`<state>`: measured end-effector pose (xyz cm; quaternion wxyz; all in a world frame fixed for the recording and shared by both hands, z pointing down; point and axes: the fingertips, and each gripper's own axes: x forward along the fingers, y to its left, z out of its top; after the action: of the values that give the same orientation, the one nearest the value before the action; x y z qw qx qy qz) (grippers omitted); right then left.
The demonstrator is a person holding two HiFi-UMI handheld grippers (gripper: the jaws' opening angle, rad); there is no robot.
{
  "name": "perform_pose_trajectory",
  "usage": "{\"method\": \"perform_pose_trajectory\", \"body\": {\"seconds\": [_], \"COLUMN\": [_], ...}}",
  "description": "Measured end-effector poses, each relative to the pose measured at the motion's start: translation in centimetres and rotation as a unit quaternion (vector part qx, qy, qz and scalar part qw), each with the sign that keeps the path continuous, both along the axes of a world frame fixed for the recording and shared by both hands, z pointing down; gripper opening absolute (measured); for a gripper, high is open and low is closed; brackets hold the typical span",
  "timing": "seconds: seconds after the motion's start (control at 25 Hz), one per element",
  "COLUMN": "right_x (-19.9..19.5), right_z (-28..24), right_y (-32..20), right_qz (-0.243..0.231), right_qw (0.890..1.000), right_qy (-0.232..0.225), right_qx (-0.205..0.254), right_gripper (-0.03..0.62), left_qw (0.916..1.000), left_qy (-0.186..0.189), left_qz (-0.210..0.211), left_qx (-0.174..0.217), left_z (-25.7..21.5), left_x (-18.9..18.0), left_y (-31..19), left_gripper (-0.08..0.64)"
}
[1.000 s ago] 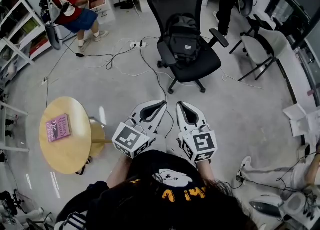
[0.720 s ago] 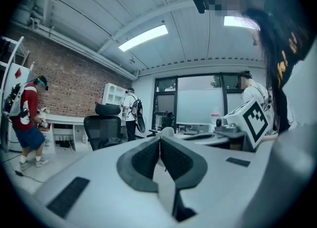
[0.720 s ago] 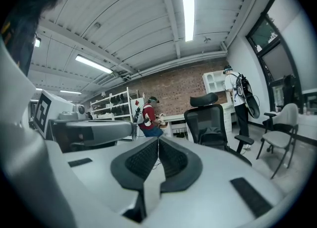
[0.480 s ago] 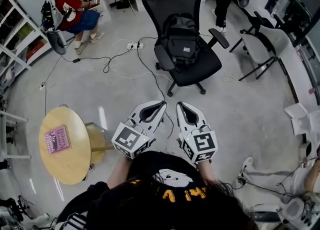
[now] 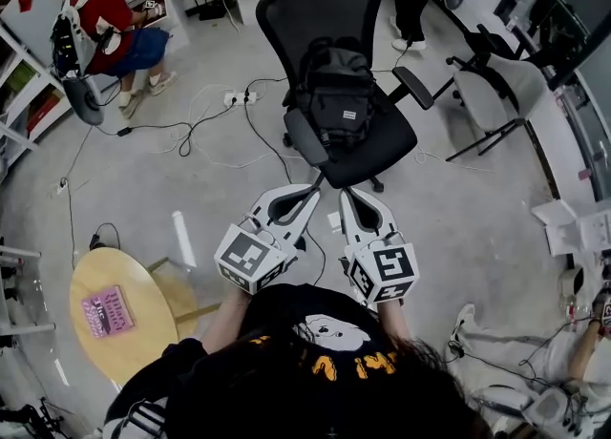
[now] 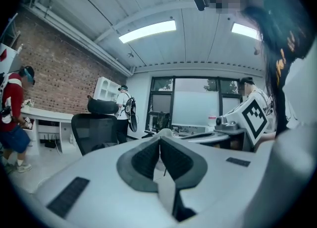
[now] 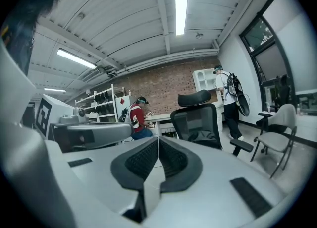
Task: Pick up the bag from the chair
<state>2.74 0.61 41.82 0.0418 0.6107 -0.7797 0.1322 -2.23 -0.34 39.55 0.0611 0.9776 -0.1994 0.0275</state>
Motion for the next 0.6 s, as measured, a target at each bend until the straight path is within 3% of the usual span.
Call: {"method": "perform_pose_trajectory", "body": {"seconds": [0.6], "right_x": [0.9], "right_z": [0.6], "right_y": [-11.9], "right_qz": [0.048], "right_qw": [0.999], "right_qy": [0.013], "right_qx": [-0.014], "right_gripper": [0.006], "left_qw": [0.9987], "left_qy": [0.009], "left_qz": [0.050], "left_qx": [-0.006], "left_z": [0.5], "left_x": [0.9], "left_y": [-12.3], "left_gripper": [0.009]}}
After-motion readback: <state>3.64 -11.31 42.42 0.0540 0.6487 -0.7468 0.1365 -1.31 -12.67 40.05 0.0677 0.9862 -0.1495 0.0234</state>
